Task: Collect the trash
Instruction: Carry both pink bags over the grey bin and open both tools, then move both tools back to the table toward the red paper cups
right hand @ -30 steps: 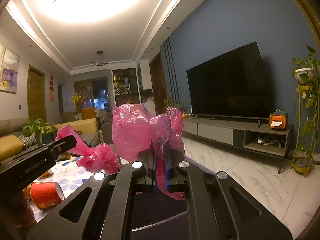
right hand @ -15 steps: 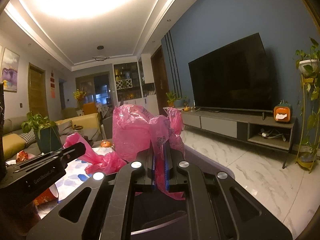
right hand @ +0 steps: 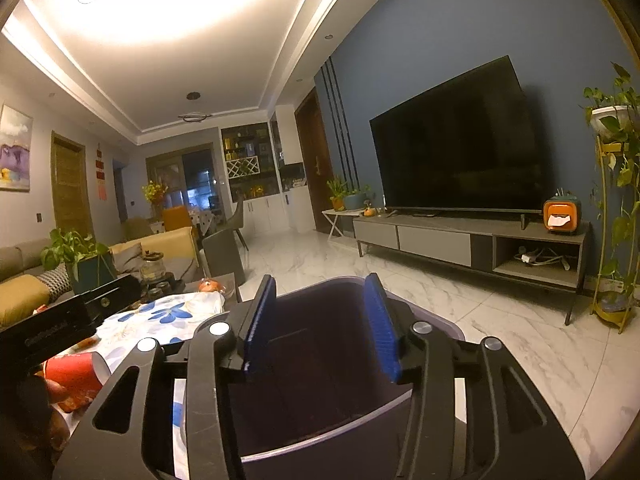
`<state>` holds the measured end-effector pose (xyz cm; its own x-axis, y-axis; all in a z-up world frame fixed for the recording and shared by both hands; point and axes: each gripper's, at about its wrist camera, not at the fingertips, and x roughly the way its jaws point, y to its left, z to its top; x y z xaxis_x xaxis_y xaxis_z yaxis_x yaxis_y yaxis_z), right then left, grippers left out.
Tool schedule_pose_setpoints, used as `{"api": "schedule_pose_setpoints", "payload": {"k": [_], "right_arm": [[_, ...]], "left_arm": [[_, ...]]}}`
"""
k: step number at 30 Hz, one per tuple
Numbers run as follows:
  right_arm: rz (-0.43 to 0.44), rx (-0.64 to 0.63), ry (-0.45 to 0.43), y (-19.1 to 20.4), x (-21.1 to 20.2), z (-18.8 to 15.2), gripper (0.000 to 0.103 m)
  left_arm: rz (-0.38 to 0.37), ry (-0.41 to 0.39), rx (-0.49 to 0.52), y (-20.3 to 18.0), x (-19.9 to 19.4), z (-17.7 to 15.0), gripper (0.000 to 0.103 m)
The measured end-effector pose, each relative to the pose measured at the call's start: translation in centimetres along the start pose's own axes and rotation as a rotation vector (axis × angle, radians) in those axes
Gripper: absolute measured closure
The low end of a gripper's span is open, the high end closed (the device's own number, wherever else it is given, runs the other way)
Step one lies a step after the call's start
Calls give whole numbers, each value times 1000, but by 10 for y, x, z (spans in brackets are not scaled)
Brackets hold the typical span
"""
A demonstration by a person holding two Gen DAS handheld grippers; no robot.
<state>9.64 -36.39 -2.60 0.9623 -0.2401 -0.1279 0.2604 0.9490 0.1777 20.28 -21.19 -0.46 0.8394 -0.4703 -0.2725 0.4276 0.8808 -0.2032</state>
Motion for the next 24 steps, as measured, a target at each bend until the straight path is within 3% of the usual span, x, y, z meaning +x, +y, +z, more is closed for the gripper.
{"api": "schedule_pose_setpoints", "payload": {"k": [11,24], "right_arm": [[20,7,15,11,-19,-3,34],[88,-29,17,60,-60,-17,31]], "left_arm": [[175,-29,35,27,-52,-13,20],[411,-89,24,82,-143,-36,17]]}}
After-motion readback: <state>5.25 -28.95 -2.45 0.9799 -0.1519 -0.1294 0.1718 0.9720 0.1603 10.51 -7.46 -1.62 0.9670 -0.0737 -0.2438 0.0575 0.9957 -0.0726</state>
